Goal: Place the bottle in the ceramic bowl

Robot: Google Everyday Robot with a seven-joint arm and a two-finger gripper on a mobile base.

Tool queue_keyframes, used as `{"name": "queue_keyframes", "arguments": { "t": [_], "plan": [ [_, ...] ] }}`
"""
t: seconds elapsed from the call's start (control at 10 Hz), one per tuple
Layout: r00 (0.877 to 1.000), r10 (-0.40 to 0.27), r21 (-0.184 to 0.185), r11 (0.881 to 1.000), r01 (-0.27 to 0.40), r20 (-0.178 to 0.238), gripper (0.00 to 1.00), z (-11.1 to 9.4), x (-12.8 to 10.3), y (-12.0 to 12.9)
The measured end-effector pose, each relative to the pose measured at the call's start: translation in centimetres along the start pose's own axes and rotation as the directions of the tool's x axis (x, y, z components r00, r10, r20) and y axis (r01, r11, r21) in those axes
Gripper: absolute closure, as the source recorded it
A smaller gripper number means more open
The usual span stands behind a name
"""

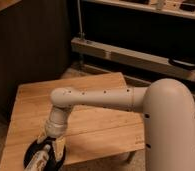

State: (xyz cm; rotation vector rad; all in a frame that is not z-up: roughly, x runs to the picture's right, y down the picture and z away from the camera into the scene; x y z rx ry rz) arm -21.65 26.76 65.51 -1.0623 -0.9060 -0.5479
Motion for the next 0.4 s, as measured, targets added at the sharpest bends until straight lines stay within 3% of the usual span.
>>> {"name": "queue_keyframes", "arguments": {
  "t": [0.2,0.4],
  "plan": [
    [0.999,0.022,0.034,0.999,-0.023,0.043,0.23,-0.08,0.59,-0.02],
    [0.999,0.020,0.040,0.999,-0.022,0.050,0.23,-0.12,0.57,-0.04]
  ]
}}
